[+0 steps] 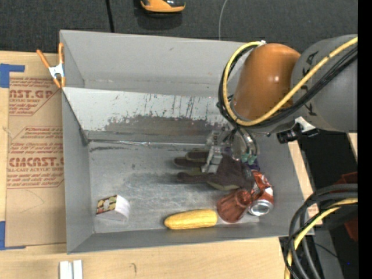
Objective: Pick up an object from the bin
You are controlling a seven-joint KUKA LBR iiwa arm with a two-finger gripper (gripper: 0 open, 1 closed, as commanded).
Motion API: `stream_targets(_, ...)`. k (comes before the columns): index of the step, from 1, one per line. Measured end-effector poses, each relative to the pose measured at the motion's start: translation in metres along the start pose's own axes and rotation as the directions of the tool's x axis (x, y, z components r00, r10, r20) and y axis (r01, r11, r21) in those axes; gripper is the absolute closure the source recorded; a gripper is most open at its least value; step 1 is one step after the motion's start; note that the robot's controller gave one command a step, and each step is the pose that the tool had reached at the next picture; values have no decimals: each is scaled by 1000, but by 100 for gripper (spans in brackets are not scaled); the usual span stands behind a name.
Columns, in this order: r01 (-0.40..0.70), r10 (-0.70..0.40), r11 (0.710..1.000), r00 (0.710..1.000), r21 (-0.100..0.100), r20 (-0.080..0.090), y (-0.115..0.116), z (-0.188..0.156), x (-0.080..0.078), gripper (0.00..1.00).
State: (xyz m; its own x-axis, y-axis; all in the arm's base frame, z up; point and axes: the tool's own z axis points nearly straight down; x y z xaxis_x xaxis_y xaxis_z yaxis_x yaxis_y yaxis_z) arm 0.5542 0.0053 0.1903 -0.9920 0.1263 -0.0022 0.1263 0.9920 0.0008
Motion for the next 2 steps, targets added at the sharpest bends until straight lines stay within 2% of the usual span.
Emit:
stream_targets(1, 0, 0, 1000, 1000, 0, 0, 0, 0, 0, 100)
stream_targets(2, -20, 20, 1000, 1000, 0, 0, 0, -80, 10, 100)
